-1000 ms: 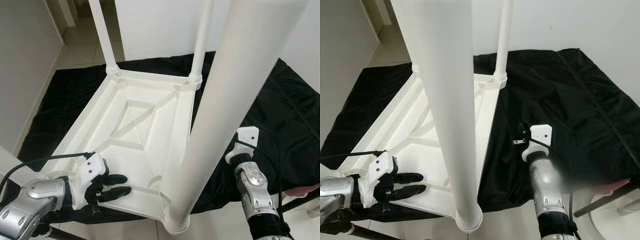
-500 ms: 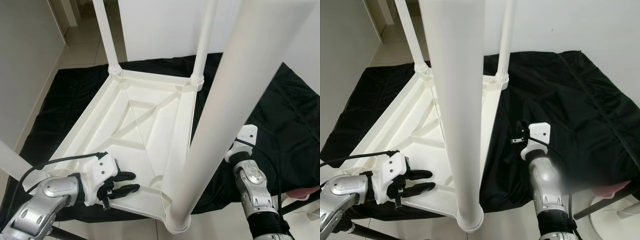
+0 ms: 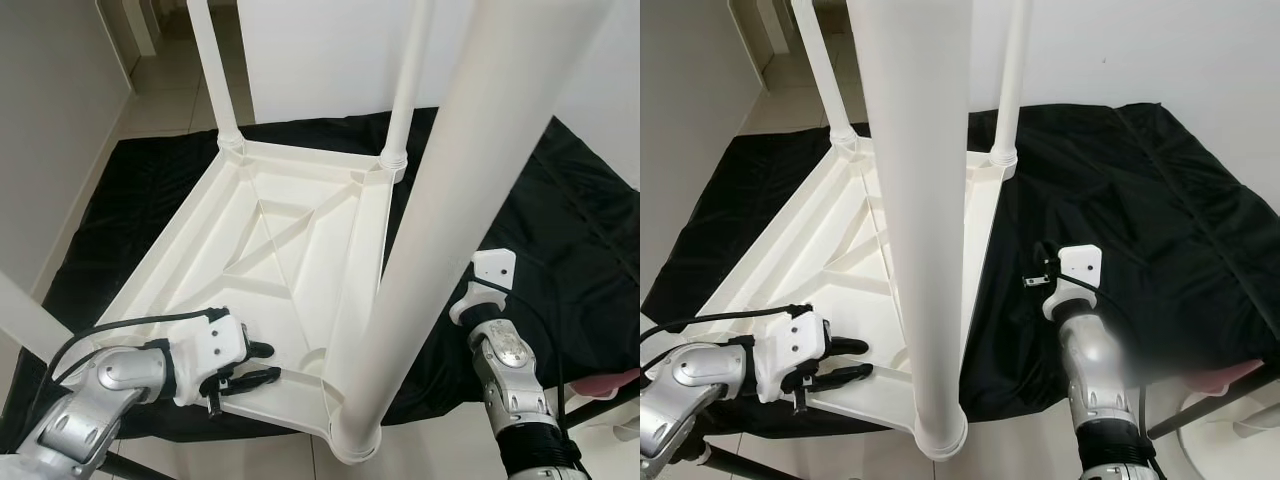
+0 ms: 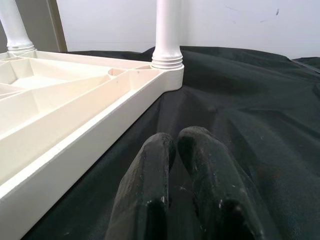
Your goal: Building children table
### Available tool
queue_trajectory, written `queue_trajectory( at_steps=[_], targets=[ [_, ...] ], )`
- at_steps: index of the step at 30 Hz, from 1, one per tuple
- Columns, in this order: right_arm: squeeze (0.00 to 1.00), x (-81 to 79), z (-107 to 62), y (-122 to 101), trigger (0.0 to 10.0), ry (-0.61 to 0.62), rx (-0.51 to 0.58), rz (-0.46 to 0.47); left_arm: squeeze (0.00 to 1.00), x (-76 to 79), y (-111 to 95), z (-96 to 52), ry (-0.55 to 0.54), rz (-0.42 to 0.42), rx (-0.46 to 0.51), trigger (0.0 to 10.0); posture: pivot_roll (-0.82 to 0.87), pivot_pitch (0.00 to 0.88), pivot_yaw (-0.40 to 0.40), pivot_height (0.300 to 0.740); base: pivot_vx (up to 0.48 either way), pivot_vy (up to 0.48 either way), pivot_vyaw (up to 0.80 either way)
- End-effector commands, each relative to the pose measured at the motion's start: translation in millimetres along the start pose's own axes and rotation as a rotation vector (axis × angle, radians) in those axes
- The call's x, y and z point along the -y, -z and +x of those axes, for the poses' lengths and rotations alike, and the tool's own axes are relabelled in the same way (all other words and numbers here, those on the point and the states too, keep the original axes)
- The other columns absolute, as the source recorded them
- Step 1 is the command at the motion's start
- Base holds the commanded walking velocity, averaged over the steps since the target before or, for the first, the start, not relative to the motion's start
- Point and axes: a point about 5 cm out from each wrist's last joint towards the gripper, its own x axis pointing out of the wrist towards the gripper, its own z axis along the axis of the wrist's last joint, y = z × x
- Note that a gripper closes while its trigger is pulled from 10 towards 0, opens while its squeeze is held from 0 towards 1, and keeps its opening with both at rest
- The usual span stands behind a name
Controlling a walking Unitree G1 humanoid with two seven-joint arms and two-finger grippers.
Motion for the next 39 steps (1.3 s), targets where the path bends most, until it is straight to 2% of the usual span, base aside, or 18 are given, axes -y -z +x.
queue_trajectory(
  at_steps=[1,4,7,9,14,18,26,33,36,39],
  targets=[
    [0.00,1.2,-1.6,2,10.0,0.005,-0.012,-0.002,0.00,-5.5,11,-0.7,-0.100,-0.011,-0.060,10.0,0.00,0.077,0.029,0.740,0.000,0.000,0.00],
    [0.00,2.1,-1.6,2,10.0,0.009,-0.014,-0.003,0.00,-9.3,13,0.3,-0.105,0.040,-0.083,10.0,0.00,0.078,0.029,0.740,0.000,0.000,0.00],
    [0.00,1.6,-0.9,1,10.0,0.010,-0.012,-0.001,0.00,-14.6,13,2.9,-0.127,0.048,-0.083,10.0,-0.01,0.080,0.032,0.740,0.000,0.000,0.00],
    [0.00,0.6,0.8,0,10.0,0.017,-0.007,0.004,0.00,-30.1,10,11.6,-0.183,0.074,-0.070,10.0,-0.01,0.081,0.036,0.740,0.000,0.000,0.00],
    [0.00,0.1,1.0,0,10.0,0.020,-0.006,0.006,0.00,-36.8,9,16.6,-0.204,0.080,-0.065,10.0,-0.01,0.081,0.037,0.740,0.000,0.000,0.00],
    [0.00,0.8,-0.9,0,10.0,0.037,-0.004,0.010,0.00,-55.4,9,30.2,-0.275,0.083,-0.072,10.0,-0.03,0.082,0.050,0.740,0.000,0.000,0.00],
    [0.00,1.5,-3.9,1,10.0,0.050,-0.005,0.012,0.00,-68.4,7,35.4,-0.341,0.086,-0.069,10.0,-0.04,0.077,0.058,0.740,0.000,0.000,0.00],
    [0.00,0.0,-7.8,2,10.0,0.057,-0.009,0.021,0.00,-62.5,2,34.5,-0.285,0.045,-0.009,10.0,-0.04,0.067,0.059,0.740,0.000,0.000,0.00],
    [0.00,0.4,-11.8,6,10.0,0.053,-0.022,0.023,0.00,-53.7,1,24.5,-0.212,-0.006,0.044,10.0,-0.03,0.064,0.058,0.740,0.000,0.000,0.00],
    [0.00,1.1,-13.1,7,10.0,0.050,-0.029,0.022,0.00,-52.3,3,20.3,-0.197,-0.019,0.048,10.0,-0.02,0.057,0.046,0.740,0.000,0.000,0.00]
  ],
)
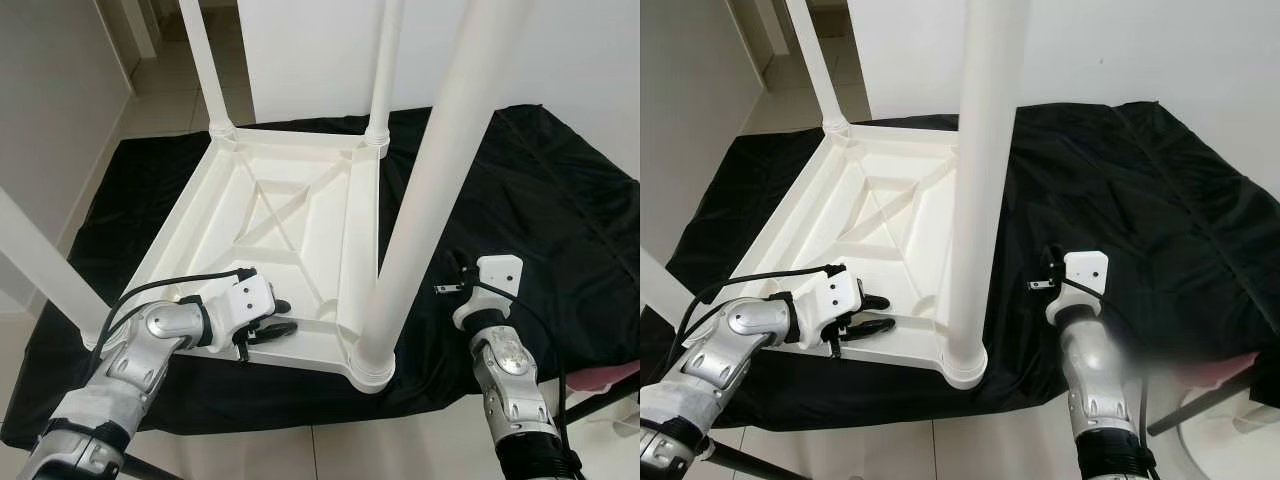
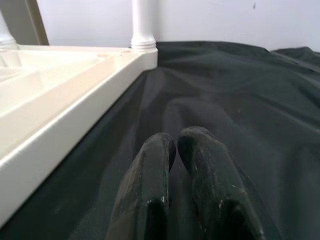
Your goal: Building children table
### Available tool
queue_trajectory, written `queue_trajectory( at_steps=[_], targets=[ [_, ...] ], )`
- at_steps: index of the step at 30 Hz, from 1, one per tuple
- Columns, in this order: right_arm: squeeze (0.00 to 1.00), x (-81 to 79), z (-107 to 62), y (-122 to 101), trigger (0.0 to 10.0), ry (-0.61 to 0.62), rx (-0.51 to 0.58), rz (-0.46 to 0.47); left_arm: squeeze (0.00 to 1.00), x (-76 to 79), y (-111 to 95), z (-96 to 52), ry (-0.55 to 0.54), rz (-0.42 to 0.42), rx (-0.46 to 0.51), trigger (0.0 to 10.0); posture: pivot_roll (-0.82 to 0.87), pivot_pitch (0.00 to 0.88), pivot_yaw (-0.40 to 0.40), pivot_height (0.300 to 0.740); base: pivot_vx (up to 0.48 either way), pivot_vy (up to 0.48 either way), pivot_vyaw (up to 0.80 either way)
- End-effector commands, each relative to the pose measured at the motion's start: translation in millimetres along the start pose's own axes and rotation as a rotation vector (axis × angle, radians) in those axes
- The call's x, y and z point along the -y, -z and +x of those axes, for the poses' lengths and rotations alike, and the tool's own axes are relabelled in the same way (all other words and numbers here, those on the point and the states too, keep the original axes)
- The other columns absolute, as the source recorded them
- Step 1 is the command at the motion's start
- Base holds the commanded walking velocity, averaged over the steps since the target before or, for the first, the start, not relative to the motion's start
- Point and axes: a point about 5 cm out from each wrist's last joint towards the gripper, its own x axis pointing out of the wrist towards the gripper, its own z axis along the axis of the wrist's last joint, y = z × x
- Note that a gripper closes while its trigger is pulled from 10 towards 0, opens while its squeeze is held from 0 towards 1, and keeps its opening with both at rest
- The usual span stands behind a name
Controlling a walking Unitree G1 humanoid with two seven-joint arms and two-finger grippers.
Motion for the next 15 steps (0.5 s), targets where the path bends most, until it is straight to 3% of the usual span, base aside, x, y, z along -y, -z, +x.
queue_trajectory(
  at_steps=[1,6,7,8,9,15],
  targets=[
    [0.00,-0.7,-3.0,4,10.0,-0.001,-0.021,0.011,0.00,-5.6,6,-8.2,-0.082,-0.011,-0.024,10.0,-0.02,0.057,0.046,0.740,0.000,0.000,0.00],
    [0.00,-3.5,0.2,4,10.0,-0.011,-0.019,0.013,0.00,-7.2,10,-8.3,-0.078,-0.035,-0.040,10.0,-0.01,0.057,0.044,0.740,0.000,0.000,0.00],
    [0.00,-4.6,1.5,3,10.0,-0.014,-0.018,0.014,0.33,-8.9,11,-8.3,-0.087,-0.038,-0.050,10.0,-0.01,0.057,0.044,0.740,0.000,0.000,0.00],
    [0.00,-4.6,1.5,3,10.0,-0.014,-0.018,0.014,0.33,-8.9,11,-8.3,-0.087,-0.038,-0.050,10.0,-0.01,0.057,0.044,0.740,0.000,0.000,0.00],
    [0.00,-5.3,2.5,3,10.0,-0.016,-0.016,0.015,1.00,-10.1,12,-8.9,-0.084,-0.057,-0.052,10.0,-0.01,0.057,0.045,0.740,0.000,0.000,0.00],
    [0.00,-6.3,3.8,2,10.0,-0.018,-0.014,0.015,1.00,-15.9,15,-13.3,-0.102,-0.051,-0.090,10.0,-0.01,0.055,0.049,0.740,0.000,0.000,0.00]
  ],
)
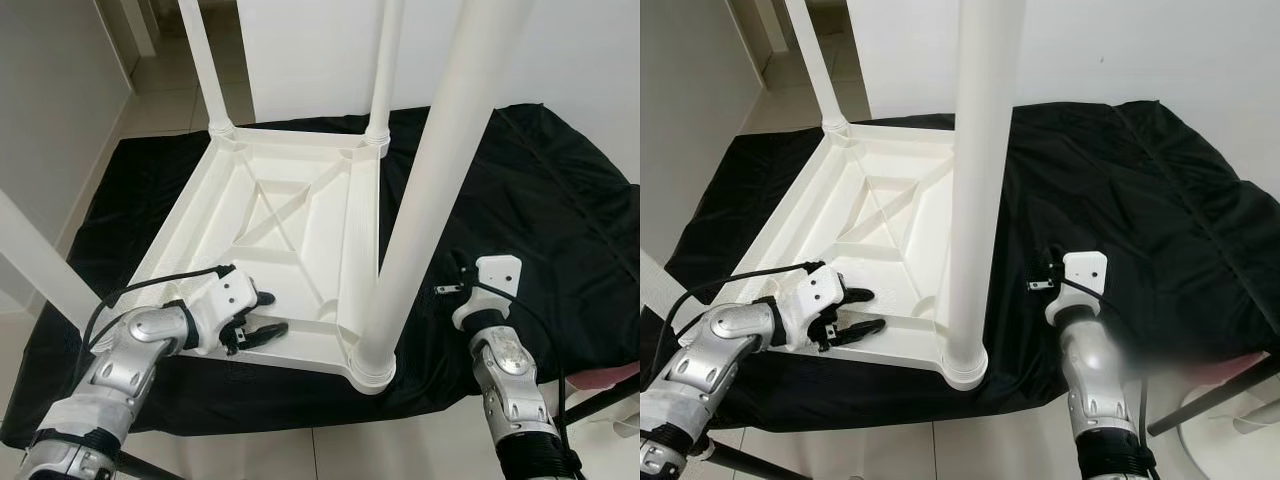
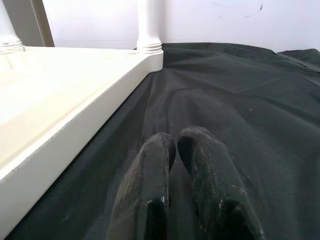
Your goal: Building children table
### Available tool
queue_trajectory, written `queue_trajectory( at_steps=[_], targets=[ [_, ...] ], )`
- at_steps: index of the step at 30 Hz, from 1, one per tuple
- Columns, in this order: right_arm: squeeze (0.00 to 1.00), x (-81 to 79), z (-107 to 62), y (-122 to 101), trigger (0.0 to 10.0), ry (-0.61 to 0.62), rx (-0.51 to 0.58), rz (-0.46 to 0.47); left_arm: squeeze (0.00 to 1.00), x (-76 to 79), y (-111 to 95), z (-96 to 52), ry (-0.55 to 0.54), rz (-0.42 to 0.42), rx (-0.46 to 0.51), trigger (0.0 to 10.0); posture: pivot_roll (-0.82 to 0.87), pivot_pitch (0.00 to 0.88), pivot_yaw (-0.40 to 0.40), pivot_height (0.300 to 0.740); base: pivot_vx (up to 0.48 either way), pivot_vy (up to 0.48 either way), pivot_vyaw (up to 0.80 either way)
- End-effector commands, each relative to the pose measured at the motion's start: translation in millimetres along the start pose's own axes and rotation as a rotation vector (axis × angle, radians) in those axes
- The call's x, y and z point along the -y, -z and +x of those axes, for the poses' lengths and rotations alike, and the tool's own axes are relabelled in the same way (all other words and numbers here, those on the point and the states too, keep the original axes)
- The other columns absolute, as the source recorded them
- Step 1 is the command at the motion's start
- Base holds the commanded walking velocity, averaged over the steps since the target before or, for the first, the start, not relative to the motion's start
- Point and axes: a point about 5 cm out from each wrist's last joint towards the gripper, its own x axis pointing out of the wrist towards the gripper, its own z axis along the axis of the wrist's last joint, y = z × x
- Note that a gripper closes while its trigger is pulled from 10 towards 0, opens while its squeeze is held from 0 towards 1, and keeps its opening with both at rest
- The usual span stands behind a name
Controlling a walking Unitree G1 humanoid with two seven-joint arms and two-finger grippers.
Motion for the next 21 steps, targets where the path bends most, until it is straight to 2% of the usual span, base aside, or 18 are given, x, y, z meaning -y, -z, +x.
queue_trajectory(
  at_steps=[1,2,4,6,11,16,18,19,21],
  targets=[
    [0.00,-3.3,-0.2,4,10.0,-0.006,-0.021,0.012,1.00,-5.6,4,-3.8,-0.056,0.002,-0.039,10.0,-0.01,0.055,0.049,0.740,0.000,0.000,0.00],
    [0.00,-1.7,-0.1,4,10.0,-0.001,-0.020,0.011,0.00,-12.7,11,-10.0,-0.060,0.048,-0.126,10.0,-0.01,0.052,0.051,0.740,0.000,0.000,0.00],
    [0.00,-1.7,-0.1,4,10.0,-0.001,-0.020,0.011,0.00,-12.7,11,-10.0,-0.060,0.048,-0.126,10.0,-0.01,0.052,0.051,0.740,0.000,0.000,0.00],
    [0.00,-0.7,0.4,4,10.0,0.003,-0.019,0.009,0.00,-19.6,18,-13.7,-0.076,0.077,-0.208,10.0,-0.01,0.052,0.052,0.740,0.000,0.000,0.00],
    [0.00,-0.4,1.2,4,10.0,0.005,-0.017,0.008,0.00,-22.6,20,-14.4,-0.086,0.073,-0.234,10.0,-0.01,0.054,0.054,0.740,0.000,0.000,0.00],
    [0.00,-0.7,2.5,3,10.0,0.013,-0.011,0.011,0.00,-33.6,24,-17.3,-0.156,-0.025,-0.287,10.0,-0.01,0.056,0.062,0.740,0.000,0.000,0.00],
    [0.00,-1.0,2.5,3,10.0,0.014,-0.011,0.012,0.00,-33.9,25,-17.7,-0.156,-0.026,-0.297,10.0,-0.01,0.056,0.062,0.740,0.000,0.000,0.00],
    [0.00,-1.3,2.3,3,10.0,0.016,-0.011,0.012,0.00,-34.2,25,-18.1,-0.167,-0.042,-0.293,8.5,-0.01,0.056,0.064,0.740,0.000,0.000,0.00],
    [0.00,-1.4,2.2,3,10.0,0.017,-0.010,0.013,0.00,-34.3,25,-18.2,-0.175,-0.053,-0.287,8.5,-0.01,0.056,0.064,0.740,0.000,0.000,0.00]
  ],
)
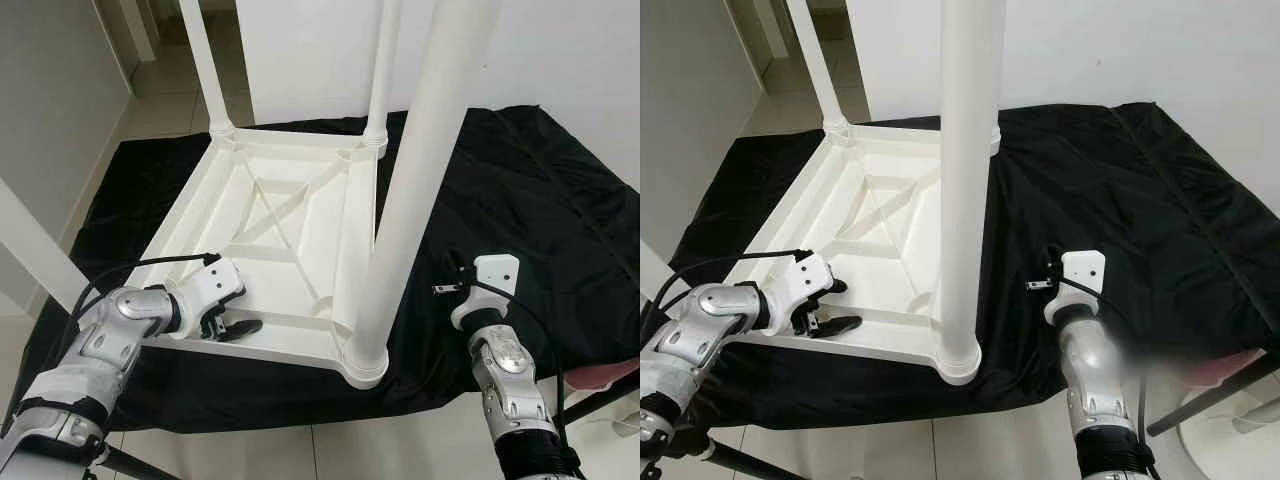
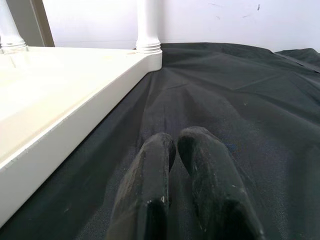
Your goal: Building children table
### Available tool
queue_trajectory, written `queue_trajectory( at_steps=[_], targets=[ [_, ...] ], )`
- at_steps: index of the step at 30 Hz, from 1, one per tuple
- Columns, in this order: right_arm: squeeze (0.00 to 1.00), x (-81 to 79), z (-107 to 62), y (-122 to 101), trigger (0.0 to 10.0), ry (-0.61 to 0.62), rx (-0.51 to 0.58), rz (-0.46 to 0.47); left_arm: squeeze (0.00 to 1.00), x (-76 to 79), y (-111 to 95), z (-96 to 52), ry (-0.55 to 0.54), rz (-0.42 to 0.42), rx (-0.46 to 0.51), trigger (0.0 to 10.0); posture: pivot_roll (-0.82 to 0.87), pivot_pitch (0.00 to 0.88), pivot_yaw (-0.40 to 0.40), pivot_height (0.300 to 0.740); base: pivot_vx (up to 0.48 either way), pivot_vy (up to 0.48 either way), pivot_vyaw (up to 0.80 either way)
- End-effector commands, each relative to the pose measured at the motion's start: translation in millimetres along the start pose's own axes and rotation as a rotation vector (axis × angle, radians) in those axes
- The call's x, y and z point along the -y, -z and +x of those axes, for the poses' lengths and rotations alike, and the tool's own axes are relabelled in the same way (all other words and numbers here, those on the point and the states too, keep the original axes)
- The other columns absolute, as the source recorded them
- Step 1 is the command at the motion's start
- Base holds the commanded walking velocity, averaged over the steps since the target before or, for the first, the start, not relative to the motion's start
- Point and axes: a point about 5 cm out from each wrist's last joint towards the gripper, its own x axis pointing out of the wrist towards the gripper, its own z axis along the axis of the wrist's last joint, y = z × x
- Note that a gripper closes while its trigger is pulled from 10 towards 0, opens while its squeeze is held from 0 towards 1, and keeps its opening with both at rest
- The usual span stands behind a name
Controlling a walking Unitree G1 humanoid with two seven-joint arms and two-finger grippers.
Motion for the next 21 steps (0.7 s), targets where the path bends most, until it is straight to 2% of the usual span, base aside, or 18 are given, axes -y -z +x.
queue_trajectory(
  at_steps=[1,2,3,4,14,20,21],
  targets=[
    [0.00,-3.0,1.5,1,10.0,0.004,-0.001,0.012,0.00,-7.6,13,-5.3,-0.129,-0.042,-0.054,4.6,-0.01,0.057,0.065,0.740,0.000,0.000,0.00],
    [0.00,-3.0,1.6,1,10.0,0.005,-0.001,0.013,0.00,-6.8,13,-5.3,-0.118,-0.042,-0.050,4.6,-0.01,0.057,0.065,0.740,0.000,0.000,0.00],
    [0.00,-3.3,1.5,1,10.0,0.005,-0.001,0.013,0.00,-6.4,13,-5.4,-0.118,-0.045,-0.048,1.5,-0.01,0.060,0.066,0.740,0.000,0.000,0.00],
    [0.00,-3.4,1.3,1,10.0,0.004,-0.001,0.013,0.00,-6.1,13,-5.6,-0.117,-0.047,-0.046,0.0,-0.01,0.062,0.066,0.740,0.000,0.000,0.00],
    [0.00,-1.4,-0.9,2,10.0,0.015,-0.006,0.012,0.00,-8.6,17,-13.2,-0.140,-0.082,-0.061,0.0,-0.01,0.070,0.074,0.740,0.000,0.000,0.00],
    [0.00,-3.4,-3.2,4,10.0,0.016,-0.009,0.017,0.00,-8.9,20,-18.4,-0.195,-0.116,-0.061,0.0,0.00,0.058,0.071,0.740,0.000,0.000,0.00],
    [0.00,-4.0,-2.6,4,10.0,0.013,-0.010,0.017,0.00,-6.9,18,-16.2,-0.183,-0.106,-0.050,10.0,0.00,0.058,0.071,0.740,0.000,0.000,0.00]
  ],
)
